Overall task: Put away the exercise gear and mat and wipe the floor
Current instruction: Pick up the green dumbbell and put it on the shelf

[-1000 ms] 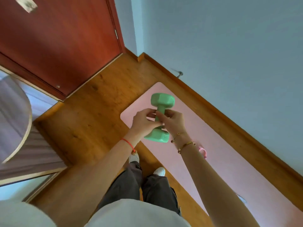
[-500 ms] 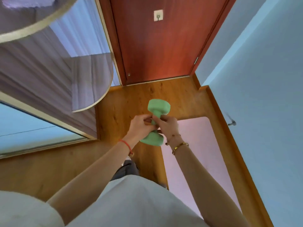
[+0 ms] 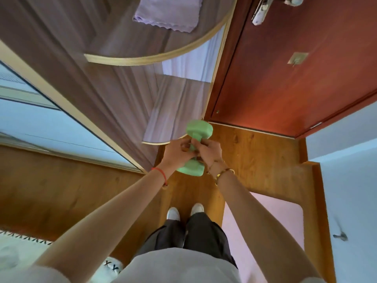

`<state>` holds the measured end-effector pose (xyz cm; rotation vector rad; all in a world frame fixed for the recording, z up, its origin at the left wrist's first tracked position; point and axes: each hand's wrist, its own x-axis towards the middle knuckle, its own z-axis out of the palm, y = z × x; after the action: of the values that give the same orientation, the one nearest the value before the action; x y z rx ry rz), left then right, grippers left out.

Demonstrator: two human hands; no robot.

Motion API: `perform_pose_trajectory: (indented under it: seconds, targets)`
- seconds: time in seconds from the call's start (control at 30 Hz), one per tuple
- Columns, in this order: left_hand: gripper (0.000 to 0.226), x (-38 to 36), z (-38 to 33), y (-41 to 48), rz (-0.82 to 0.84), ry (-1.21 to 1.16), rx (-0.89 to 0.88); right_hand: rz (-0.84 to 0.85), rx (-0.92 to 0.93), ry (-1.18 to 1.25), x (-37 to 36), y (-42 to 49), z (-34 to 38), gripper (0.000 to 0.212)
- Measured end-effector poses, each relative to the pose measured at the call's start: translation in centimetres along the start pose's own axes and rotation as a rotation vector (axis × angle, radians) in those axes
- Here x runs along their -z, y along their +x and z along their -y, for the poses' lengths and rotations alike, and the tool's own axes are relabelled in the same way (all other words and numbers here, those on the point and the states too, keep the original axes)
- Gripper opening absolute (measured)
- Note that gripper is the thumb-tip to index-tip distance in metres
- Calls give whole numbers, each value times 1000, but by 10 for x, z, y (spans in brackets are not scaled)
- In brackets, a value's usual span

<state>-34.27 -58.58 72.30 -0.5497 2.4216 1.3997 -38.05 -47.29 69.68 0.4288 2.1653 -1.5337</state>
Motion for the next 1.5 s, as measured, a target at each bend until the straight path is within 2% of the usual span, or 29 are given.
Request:
perform_pose_trajectory:
  seconds: [0.3,0.43,0.57,0.77,0.97,1.07,1.13,1.4,1.5]
  targets:
    - [46,20,45,100,-170,-199,90,125,53,-167,-69,123,24,24]
    - [45,30,72,143,-198,-219,64,174,42,-143,-108,174,24,20]
    - [48,38,109,176,-234,-247,111,161,20,-133,-142,217,18,28]
    - [47,35,160,211,-246,-88,66,173,-48,-80,-188,274,3,21]
    - [43,29,183,234,-274,28,68,178,-96,-87,-208,299,-9,34]
    - [42,27,192,244,-286,12,87,175,-102,-63,-215,302,-11,30]
    - [42,26,196,249,-302,-5,89,159,-95,-64,-220,306,-13,21]
    - [46,31,203,254,-289,-57,85,174,-78,-115,-228,315,-12,29]
    - [46,33,202,252,-300,-87,102,205,-97,-112,-223,311,-13,23]
